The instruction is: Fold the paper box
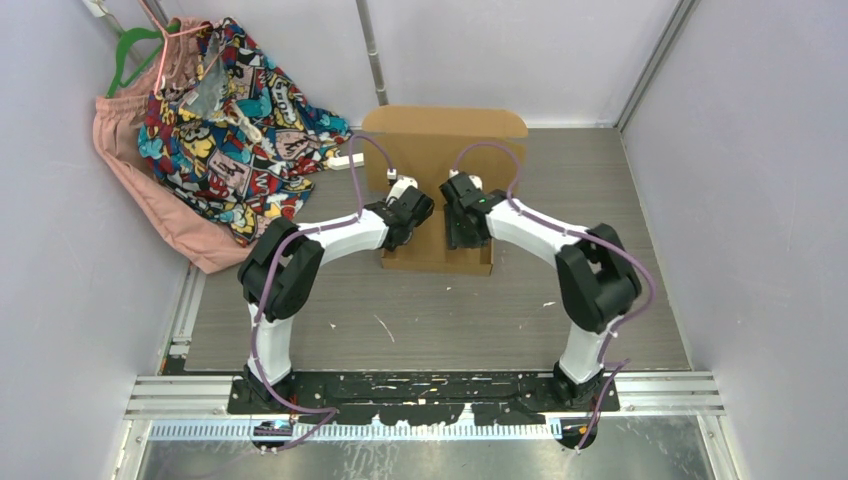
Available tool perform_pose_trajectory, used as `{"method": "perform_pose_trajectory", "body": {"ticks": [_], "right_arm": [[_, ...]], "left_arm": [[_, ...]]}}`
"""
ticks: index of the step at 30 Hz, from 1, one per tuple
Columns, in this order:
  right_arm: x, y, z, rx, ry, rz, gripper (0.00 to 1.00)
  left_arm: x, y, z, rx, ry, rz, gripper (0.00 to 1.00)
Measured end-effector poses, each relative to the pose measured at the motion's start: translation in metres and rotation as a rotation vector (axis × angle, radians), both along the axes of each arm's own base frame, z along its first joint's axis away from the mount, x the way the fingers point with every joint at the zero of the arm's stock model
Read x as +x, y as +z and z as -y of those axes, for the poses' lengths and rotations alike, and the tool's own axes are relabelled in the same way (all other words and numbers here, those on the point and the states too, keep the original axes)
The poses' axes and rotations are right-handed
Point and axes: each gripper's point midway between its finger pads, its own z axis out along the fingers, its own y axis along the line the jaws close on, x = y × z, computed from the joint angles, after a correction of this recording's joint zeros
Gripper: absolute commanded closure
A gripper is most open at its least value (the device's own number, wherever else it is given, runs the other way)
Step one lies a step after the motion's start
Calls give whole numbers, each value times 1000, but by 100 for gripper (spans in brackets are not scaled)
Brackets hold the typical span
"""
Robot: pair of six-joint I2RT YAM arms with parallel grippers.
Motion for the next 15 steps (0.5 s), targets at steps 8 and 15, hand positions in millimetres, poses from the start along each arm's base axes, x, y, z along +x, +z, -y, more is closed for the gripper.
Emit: {"method": "perform_pose_trajectory", "body": {"ticks": [8,15], "right_arm": [[-3,-56,-2,-74,-31,-107,53],[1,-57,-2,-73,-48,-99,53]], "left_arm": [[0,0,-1,5,2,0,85],[0,1,-5,26,10,6,73]]}}
